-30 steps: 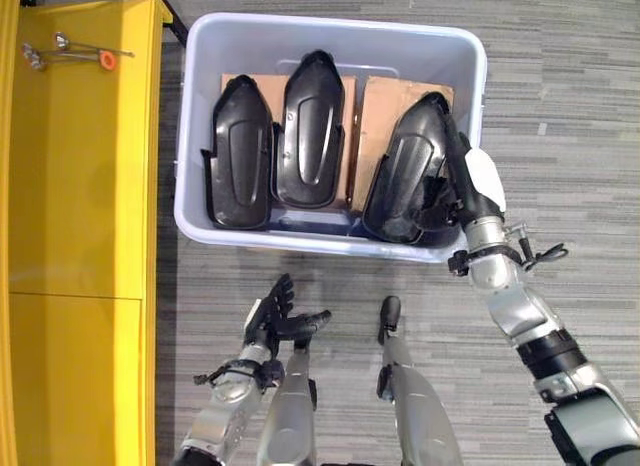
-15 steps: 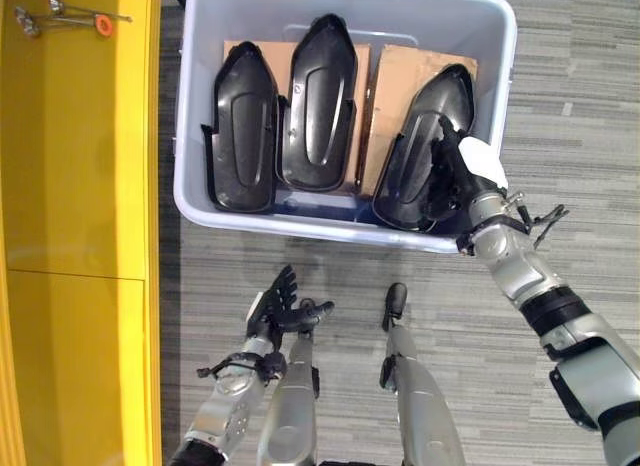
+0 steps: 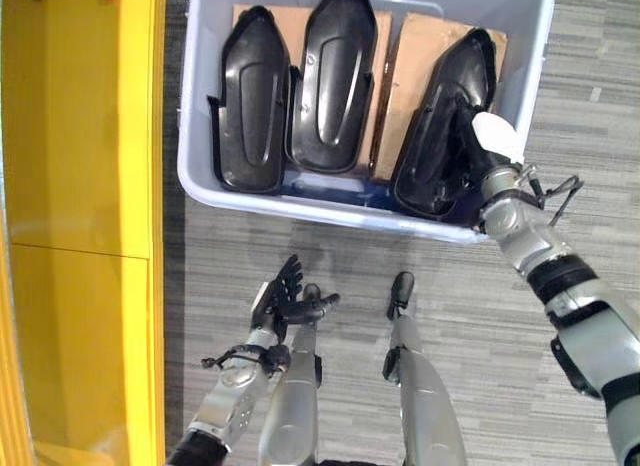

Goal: Move parts from the plastic box to the shelf.

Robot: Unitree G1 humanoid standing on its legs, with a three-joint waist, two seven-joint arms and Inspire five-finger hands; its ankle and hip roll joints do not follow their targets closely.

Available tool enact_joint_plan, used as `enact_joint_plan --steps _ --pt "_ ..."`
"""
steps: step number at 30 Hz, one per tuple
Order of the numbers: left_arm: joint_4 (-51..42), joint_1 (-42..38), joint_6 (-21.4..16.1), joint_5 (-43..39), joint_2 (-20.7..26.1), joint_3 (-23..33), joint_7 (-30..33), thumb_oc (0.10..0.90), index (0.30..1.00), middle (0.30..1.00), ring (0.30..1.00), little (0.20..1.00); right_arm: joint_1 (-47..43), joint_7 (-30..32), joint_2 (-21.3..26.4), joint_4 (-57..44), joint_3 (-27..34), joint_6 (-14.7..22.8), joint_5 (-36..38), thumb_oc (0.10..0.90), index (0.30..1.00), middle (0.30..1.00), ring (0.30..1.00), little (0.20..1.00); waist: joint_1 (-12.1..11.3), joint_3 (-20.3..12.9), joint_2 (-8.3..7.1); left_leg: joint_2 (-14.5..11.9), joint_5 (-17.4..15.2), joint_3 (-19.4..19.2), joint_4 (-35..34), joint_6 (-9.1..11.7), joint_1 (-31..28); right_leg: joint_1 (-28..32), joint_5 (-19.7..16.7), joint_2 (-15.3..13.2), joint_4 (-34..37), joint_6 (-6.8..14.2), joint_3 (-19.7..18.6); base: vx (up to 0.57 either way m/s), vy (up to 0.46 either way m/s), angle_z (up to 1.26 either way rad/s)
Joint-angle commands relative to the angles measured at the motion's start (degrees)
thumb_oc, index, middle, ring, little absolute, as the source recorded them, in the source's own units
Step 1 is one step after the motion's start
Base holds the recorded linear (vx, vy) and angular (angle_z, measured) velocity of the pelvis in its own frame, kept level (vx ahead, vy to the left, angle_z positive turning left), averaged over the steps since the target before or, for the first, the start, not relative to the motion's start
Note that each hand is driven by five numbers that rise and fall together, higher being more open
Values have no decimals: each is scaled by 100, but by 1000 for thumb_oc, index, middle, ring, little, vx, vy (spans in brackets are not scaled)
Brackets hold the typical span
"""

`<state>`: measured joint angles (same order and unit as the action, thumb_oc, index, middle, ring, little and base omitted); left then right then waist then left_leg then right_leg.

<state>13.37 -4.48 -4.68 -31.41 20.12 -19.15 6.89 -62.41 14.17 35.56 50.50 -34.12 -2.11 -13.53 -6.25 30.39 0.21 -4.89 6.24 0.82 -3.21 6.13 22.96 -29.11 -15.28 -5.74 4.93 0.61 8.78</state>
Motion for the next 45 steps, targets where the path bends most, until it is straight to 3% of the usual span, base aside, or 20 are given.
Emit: enact_joint_plan --steps 1,7,17,20,27,32,36,39,41,44,45 --pt "-700 116 -380 -119 305 -228 0 900 1000 1000 1000 1000 -689 -90 552 658 -360 21 -41 900 1000 1000 1000 1000 -137 -59 179 -60 355 -15 -91 -230 307 -26 312 -529 -509 503 -197 10 -8 12" --pt "-688 24 -402 -88 328 -350 -62 900 1000 1000 1000 1000 -1230 -283 882 1276 -919 110 -280 900 1000 1000 1000 1000 -253 -59 274 -44 416 53 -135 -217 537 -241 313 -540 -528 504 -143 8 0 16" --pt "-852 -103 -423 -48 375 -408 -74 900 1000 1000 1000 1000 -1862 -294 1379 1175 -1557 159 -517 900 1000 1000 1000 1000 -289 -59 327 -11 446 161 -146 -212 717 -428 351 -571 -602 517 -93 10 7 3" --pt "-818 -165 -398 -27 394 -362 -11 900 1000 1000 1000 1000 -2148 -239 1700 284 -1912 99 -795 900 1000 1000 1000 1000 -187 -59 220 6 399 150 -146 -223 643 -366 380 -580 -623 522 -106 17 23 7" --pt "-809 -181 -360 -33 414 -293 57 900 1000 1000 1000 1000 -2280 -175 2019 -782 -2054 -11 -1124 900 1000 1000 1000 1000 -67 -59 75 -1 357 118 -147 -221 512 -249 377 -576 -585 524 -136 1 3 0" --pt "-735 -165 -329 -20 406 -227 105 900 1000 1000 1000 1000 -2103 -104 2216 -1586 -1750 -115 -1224 900 1000 1000 1000 1000 34 -59 -23 -5 324 98 -161 -216 405 -156 385 -552 -557 525 -164 0 0 0" --pt "-653 -131 -280 -15 359 -120 180 900 1000 1000 1000 1000 -1608 24 2234 -2371 -1080 -224 -1108 900 1000 1000 1000 1000 137 -59 -108 -31 301 68 -166 -221 329 -96 388 -529 -544 520 -203 0 0 0" --pt "-600 -96 -227 0 321 -8 278 900 1000 1000 1000 1000 -762 241 2127 -3301 -47 -332 -988 900 1000 1000 1000 1000 229 -59 -193 -53 280 51 -171 -228 270 -50 383 -503 -521 520 -232 0 0 0" --pt "-602 -91 -226 0 347 -22 279 900 1000 1000 1000 1000 -689 231 2133 -3343 22 -344 -1002 900 1000 1000 1000 1000 208 -59 -211 -52 279 51 -172 -228 261 -42 383 -504 -519 520 -232 0 0 0" --pt "-607 -11 -156 37 317 82 324 900 1000 1000 1000 1000 349 386 1872 -4228 1079 -368 -970 900 1000 1000 1000 1000 288 -59 -269 -63 250 16 -179 -232 178 42 377 -482 -473 538 -250 0 -13 -5" --pt "-654 90 -102 66 309 151 337 900 1000 1000 1000 1000 1105 455 1608 -4806 1700 -350 -984 900 1000 1000 1000 1000 356 -59 -296 -73 235 -1 -179 -240 127 87 377 -469 -465 551 -252 -2 -17 -11"
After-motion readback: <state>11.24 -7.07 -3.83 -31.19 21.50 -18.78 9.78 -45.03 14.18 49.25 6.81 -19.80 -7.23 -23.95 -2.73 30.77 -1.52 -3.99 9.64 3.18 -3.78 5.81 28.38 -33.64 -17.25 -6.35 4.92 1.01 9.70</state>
